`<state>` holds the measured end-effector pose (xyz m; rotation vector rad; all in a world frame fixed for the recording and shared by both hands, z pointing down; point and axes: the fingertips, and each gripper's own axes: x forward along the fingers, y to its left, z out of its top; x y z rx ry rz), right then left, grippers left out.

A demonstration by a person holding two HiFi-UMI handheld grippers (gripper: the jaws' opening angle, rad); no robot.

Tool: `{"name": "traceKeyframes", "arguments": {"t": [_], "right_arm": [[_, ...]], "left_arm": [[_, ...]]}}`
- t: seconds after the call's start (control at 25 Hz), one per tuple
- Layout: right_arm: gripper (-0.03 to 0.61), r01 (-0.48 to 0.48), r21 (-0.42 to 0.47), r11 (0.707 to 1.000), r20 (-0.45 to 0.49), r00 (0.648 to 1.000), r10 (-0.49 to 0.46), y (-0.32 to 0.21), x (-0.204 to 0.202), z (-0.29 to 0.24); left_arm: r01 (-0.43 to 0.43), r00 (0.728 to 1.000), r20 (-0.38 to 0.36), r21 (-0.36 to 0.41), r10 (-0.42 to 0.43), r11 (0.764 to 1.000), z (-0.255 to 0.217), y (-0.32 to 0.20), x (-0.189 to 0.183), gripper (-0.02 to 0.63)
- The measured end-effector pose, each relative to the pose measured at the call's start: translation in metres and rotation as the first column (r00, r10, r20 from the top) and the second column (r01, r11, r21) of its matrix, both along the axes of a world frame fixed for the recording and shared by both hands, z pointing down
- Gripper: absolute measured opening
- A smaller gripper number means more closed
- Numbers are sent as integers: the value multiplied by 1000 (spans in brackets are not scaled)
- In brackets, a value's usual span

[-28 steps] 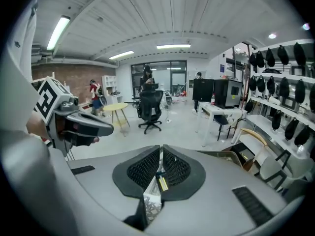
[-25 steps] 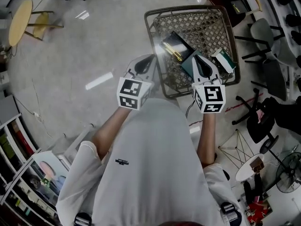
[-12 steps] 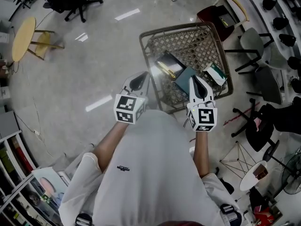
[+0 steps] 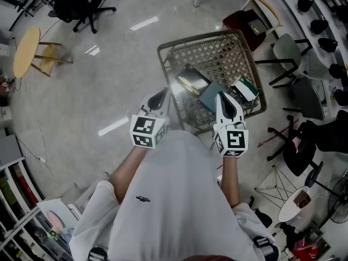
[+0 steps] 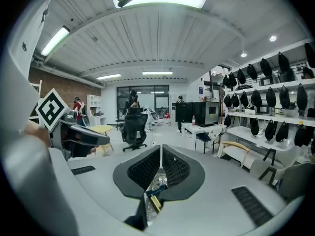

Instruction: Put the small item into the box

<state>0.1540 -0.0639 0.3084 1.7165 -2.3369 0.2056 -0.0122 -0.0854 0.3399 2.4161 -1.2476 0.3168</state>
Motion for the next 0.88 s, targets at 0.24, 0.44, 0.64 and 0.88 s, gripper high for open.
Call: {"name": "traceKeyframes", "arguments": {"t": [0.24,0.44,0.64,0.88], "right_arm": [[9,-2,6,1000,9,1000,2,-2,1,-2],[10,-3,5,1000,26,1000,3,0,-1,-2],[11,-1,0,1000,36,999,1,4,-2,1],[9,9,11,1000,27,1000,-9,-3,1,-4]], "left_arm": [[5,1000,1,0,-5,1000,0,-2,0,3],[11,1000,0,-5,-11,1000,0,0,-1,2],[23,1000,4,-15,-23,1000,3,7,-3,2],[31,999,-6,-9,-31,999,1,3,-3,3]]}}
